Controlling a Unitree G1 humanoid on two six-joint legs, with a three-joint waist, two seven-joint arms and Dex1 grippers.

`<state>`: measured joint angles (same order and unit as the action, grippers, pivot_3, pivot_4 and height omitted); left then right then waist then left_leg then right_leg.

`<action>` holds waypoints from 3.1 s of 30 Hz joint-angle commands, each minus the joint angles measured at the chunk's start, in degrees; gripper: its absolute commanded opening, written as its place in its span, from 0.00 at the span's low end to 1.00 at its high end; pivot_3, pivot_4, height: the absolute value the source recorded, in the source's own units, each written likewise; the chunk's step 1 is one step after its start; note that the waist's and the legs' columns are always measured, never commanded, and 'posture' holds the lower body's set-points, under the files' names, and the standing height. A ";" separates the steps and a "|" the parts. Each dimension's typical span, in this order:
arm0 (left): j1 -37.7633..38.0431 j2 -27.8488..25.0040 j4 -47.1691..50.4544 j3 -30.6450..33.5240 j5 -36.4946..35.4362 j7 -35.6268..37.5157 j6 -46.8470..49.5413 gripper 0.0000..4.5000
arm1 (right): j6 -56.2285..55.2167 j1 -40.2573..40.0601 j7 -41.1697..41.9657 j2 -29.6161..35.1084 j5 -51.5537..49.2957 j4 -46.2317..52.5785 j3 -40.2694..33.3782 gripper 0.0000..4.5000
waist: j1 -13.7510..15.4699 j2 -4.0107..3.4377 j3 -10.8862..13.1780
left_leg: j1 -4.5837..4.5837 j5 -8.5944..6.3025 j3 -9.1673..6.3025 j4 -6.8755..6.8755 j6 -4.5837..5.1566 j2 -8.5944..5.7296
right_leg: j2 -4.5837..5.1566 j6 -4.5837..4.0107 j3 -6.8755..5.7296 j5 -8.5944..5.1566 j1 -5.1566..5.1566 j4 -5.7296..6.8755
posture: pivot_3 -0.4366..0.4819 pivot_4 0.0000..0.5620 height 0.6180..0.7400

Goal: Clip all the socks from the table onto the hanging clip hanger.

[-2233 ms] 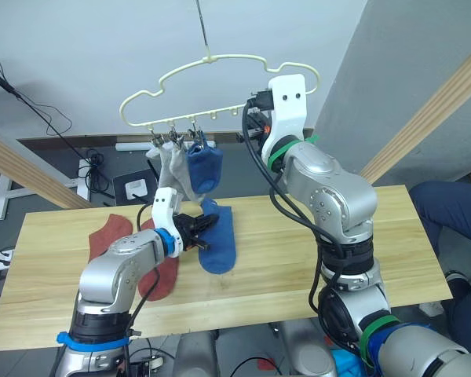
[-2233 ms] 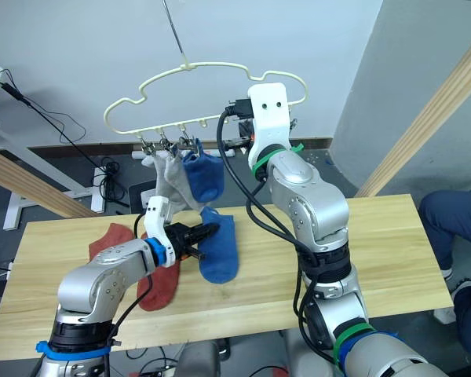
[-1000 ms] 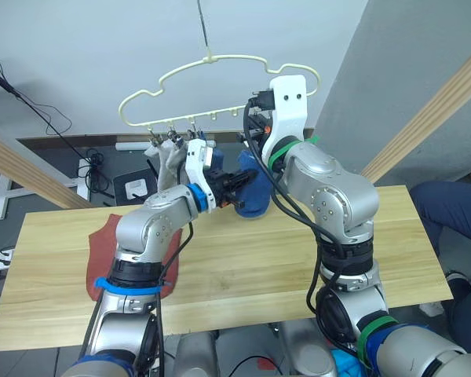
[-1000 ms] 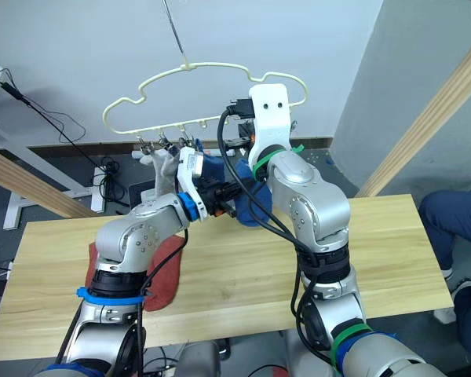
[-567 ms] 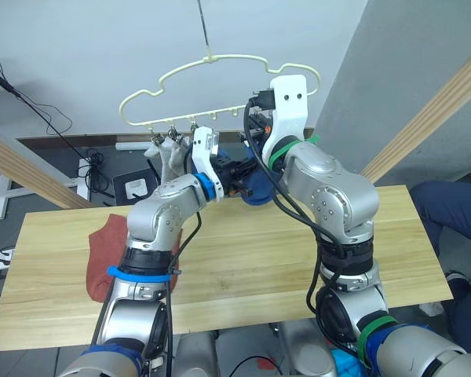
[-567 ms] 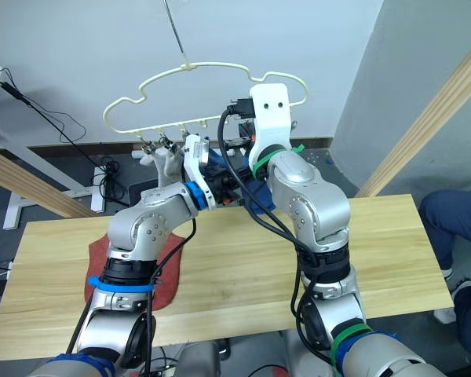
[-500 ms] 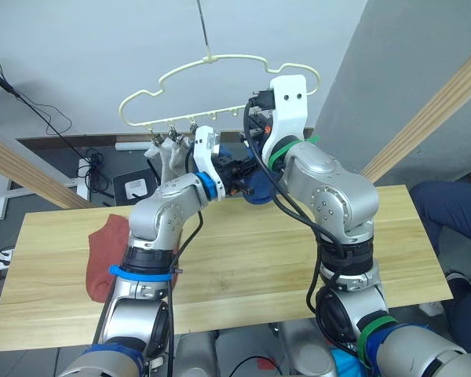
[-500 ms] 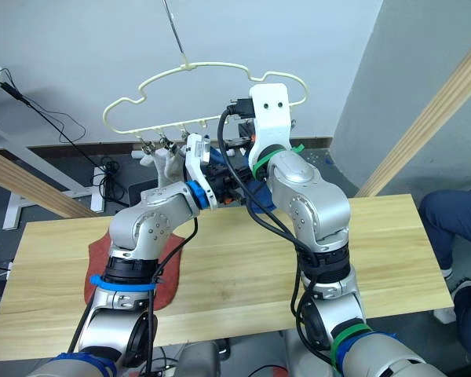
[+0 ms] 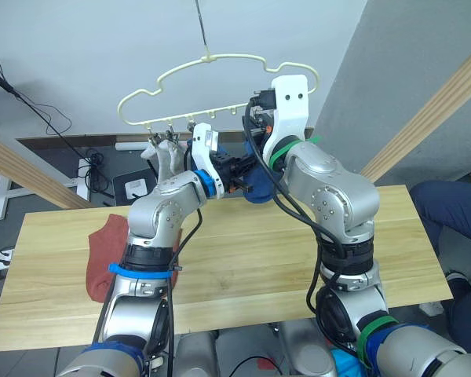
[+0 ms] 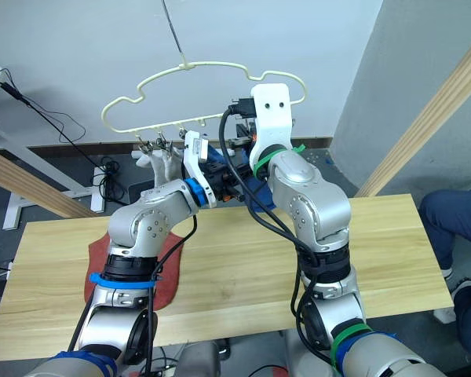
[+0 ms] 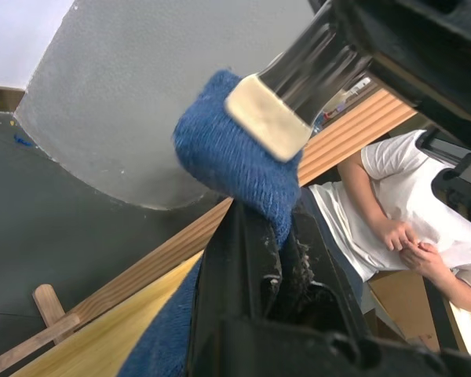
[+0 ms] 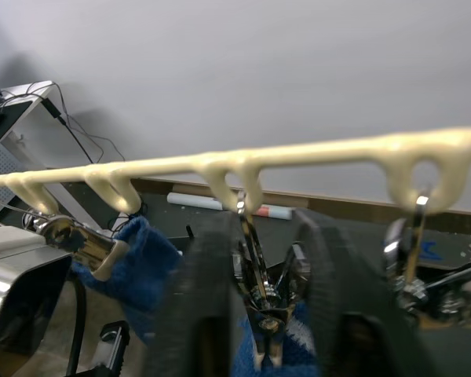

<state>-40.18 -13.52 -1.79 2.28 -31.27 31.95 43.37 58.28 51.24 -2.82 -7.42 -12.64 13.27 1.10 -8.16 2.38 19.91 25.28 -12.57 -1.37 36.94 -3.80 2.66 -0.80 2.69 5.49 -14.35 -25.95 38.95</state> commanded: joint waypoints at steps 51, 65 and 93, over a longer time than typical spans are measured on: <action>22.74 -25.52 34.90 15.64 -15.15 9.22 4.97 0.30 | 17.94 -14.33 7.35 17.47 -11.90 29.81 3.88 0.52 | -0.23 0.00 0.00 | 0.23 0.00 -0.01 -0.01 0.00 0.05 | -0.02 0.05 0.02 -0.03 -0.25 -0.04 | 0.24 0.58 1.00; 28.56 -31.43 37.85 22.22 -21.84 7.25 4.59 0.30 | 13.79 -19.22 5.72 16.84 -9.38 31.56 5.48 0.52 | 0.19 0.01 -0.01 | 0.22 0.01 -0.01 0.04 -0.02 0.04 | -0.03 0.24 0.02 -0.14 -0.24 -0.02 | 0.27 0.54 1.00; 22.35 -37.23 35.24 21.33 -25.68 5.70 5.33 0.95 | 11.57 -11.77 0.90 7.96 -3.59 25.81 2.57 0.52 | 0.24 0.01 -0.01 | 0.23 0.01 -0.03 0.06 -0.01 0.03 | -0.01 0.00 -0.02 0.00 -0.25 0.03 | 0.29 0.57 1.00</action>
<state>-17.05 -49.68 32.84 22.71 -55.63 37.03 48.80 71.51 38.30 -1.57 1.08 -16.67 37.68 4.06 -7.93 2.39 19.89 25.51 -12.56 -1.40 36.99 -3.81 2.69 -0.81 2.69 5.46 -14.35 -26.20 39.00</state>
